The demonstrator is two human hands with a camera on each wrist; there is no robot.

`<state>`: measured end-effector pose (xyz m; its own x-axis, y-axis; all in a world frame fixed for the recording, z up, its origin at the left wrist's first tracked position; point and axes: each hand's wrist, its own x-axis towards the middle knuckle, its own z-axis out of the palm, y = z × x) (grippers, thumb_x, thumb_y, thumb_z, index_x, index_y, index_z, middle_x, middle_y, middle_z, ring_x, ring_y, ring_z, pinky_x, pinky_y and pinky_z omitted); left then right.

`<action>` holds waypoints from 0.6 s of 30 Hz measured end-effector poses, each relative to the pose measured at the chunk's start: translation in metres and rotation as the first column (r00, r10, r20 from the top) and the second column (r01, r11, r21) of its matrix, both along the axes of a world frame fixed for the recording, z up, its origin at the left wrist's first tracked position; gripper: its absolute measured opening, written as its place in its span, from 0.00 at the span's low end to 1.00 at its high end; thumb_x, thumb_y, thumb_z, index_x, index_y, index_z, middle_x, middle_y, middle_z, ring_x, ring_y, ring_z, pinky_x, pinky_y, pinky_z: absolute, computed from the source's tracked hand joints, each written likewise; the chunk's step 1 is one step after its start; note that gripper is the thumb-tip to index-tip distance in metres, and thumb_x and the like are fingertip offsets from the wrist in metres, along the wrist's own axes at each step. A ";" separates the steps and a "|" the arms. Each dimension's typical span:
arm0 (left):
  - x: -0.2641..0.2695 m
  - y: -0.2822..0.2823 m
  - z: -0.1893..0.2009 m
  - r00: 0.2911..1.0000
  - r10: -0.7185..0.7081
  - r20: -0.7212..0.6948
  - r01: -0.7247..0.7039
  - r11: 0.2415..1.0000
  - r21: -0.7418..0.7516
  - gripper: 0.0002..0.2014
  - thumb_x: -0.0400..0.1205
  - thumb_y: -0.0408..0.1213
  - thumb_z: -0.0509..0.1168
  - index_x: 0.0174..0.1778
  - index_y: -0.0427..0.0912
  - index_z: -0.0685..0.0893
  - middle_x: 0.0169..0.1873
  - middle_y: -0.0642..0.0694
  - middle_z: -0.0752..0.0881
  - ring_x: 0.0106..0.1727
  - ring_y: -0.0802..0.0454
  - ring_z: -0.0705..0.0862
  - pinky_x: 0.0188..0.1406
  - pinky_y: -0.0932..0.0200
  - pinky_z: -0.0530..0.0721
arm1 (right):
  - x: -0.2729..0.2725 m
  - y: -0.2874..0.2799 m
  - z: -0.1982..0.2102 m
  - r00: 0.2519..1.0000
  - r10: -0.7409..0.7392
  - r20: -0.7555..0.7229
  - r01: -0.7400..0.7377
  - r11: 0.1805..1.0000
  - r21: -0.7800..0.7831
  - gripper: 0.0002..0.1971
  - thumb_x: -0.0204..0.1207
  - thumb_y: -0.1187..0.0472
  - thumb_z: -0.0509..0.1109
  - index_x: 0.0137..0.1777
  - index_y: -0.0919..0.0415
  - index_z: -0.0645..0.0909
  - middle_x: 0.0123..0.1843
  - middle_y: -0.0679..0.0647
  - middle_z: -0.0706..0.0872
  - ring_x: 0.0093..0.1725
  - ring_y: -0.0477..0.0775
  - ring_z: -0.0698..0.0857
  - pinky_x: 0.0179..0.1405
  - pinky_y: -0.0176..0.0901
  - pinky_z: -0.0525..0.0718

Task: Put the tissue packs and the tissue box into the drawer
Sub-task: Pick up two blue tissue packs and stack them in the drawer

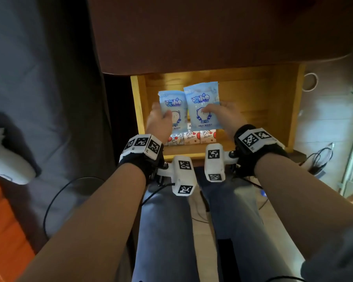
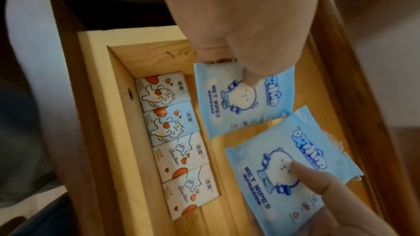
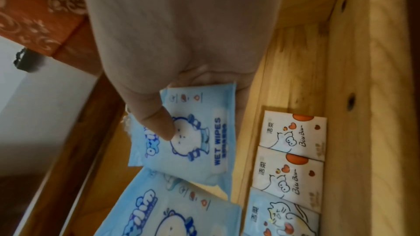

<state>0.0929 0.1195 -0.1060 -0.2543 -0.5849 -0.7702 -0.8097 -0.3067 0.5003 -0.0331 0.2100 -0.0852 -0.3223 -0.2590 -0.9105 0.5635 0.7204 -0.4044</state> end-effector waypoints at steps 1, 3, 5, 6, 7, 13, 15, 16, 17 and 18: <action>0.001 0.000 -0.007 0.999 0.032 0.018 -0.032 0.999 -0.004 0.13 0.85 0.34 0.55 0.64 0.34 0.70 0.53 0.38 0.81 0.56 0.39 0.83 0.55 0.42 0.85 | 0.001 0.001 -0.007 1.000 0.016 -0.006 -0.016 1.000 0.008 0.06 0.74 0.67 0.69 0.39 0.55 0.78 0.42 0.52 0.87 0.37 0.46 0.86 0.33 0.31 0.86; 0.002 -0.001 -0.018 0.997 0.071 0.042 -0.071 0.997 -0.002 0.13 0.85 0.34 0.54 0.64 0.35 0.69 0.53 0.39 0.80 0.57 0.39 0.83 0.58 0.40 0.84 | 0.001 0.000 -0.020 0.999 0.041 -0.025 -0.041 0.999 0.012 0.05 0.75 0.66 0.68 0.40 0.56 0.79 0.46 0.55 0.86 0.39 0.49 0.86 0.42 0.36 0.85; 0.000 -0.002 -0.032 0.995 0.090 0.049 -0.090 0.996 -0.010 0.12 0.85 0.34 0.54 0.63 0.34 0.70 0.55 0.38 0.81 0.56 0.41 0.83 0.58 0.44 0.85 | 0.001 -0.002 -0.035 0.996 0.072 -0.050 -0.072 0.997 0.012 0.02 0.76 0.66 0.68 0.46 0.60 0.80 0.49 0.57 0.85 0.44 0.54 0.86 0.50 0.43 0.85; -0.002 -0.002 -0.038 0.995 0.086 0.058 -0.085 0.996 -0.020 0.12 0.85 0.34 0.54 0.63 0.34 0.70 0.58 0.36 0.82 0.56 0.42 0.83 0.56 0.47 0.85 | 0.000 -0.002 -0.043 0.993 0.097 -0.071 -0.095 0.995 0.023 0.05 0.76 0.66 0.68 0.50 0.61 0.81 0.49 0.57 0.85 0.48 0.56 0.86 0.54 0.47 0.85; -0.004 -0.002 -0.044 0.994 0.079 0.072 -0.076 0.996 -0.038 0.12 0.85 0.34 0.54 0.63 0.33 0.70 0.60 0.35 0.82 0.58 0.41 0.83 0.55 0.49 0.85 | -0.001 -0.003 -0.051 0.988 0.122 -0.096 -0.118 0.992 0.038 0.06 0.76 0.65 0.68 0.52 0.61 0.81 0.50 0.56 0.86 0.51 0.57 0.86 0.59 0.50 0.85; -0.011 -0.007 -0.072 0.986 0.101 0.133 -0.093 0.993 -0.071 0.14 0.84 0.28 0.53 0.66 0.33 0.69 0.64 0.36 0.80 0.65 0.41 0.81 0.59 0.55 0.80 | -0.001 -0.008 -0.082 0.967 0.221 -0.130 -0.214 0.974 0.071 0.14 0.77 0.64 0.67 0.62 0.68 0.80 0.63 0.64 0.85 0.61 0.61 0.85 0.63 0.49 0.83; -0.012 -0.008 -0.078 0.982 0.088 0.167 -0.077 0.994 -0.073 0.15 0.84 0.28 0.53 0.66 0.33 0.69 0.66 0.37 0.80 0.66 0.41 0.80 0.58 0.58 0.79 | -0.002 -0.010 -0.088 0.959 0.244 -0.144 -0.235 0.969 0.075 0.15 0.78 0.64 0.67 0.63 0.68 0.79 0.63 0.64 0.85 0.61 0.60 0.85 0.61 0.47 0.83; -0.012 -0.008 -0.081 0.981 0.075 0.179 -0.064 0.996 -0.068 0.15 0.83 0.27 0.53 0.67 0.33 0.69 0.66 0.37 0.80 0.67 0.41 0.80 0.59 0.57 0.79 | -0.002 -0.010 -0.090 0.957 0.250 -0.148 -0.241 0.967 0.078 0.15 0.77 0.65 0.67 0.63 0.68 0.79 0.63 0.65 0.85 0.61 0.61 0.85 0.61 0.47 0.83; -0.011 -0.008 -0.084 0.981 0.064 0.184 -0.055 0.997 -0.056 0.16 0.83 0.26 0.53 0.67 0.32 0.70 0.66 0.36 0.80 0.67 0.40 0.79 0.61 0.55 0.79 | -0.002 -0.011 -0.092 0.956 0.249 -0.152 -0.239 0.968 0.080 0.15 0.77 0.66 0.67 0.63 0.69 0.79 0.64 0.65 0.85 0.61 0.62 0.85 0.61 0.47 0.83; -0.010 -0.008 -0.087 0.982 0.057 0.181 -0.050 0.998 -0.042 0.17 0.81 0.25 0.54 0.67 0.32 0.70 0.65 0.35 0.80 0.67 0.39 0.79 0.62 0.53 0.80 | -0.002 -0.010 -0.094 0.954 0.254 -0.157 -0.243 0.966 0.083 0.15 0.76 0.67 0.67 0.62 0.69 0.80 0.64 0.66 0.85 0.61 0.63 0.85 0.62 0.49 0.83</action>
<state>0.0826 0.1119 -0.1929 -0.0792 -0.6228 -0.7784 -0.8712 -0.3363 0.3578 -0.0347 0.2002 -0.1791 -0.4019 -0.2951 -0.8668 0.2925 0.8557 -0.4269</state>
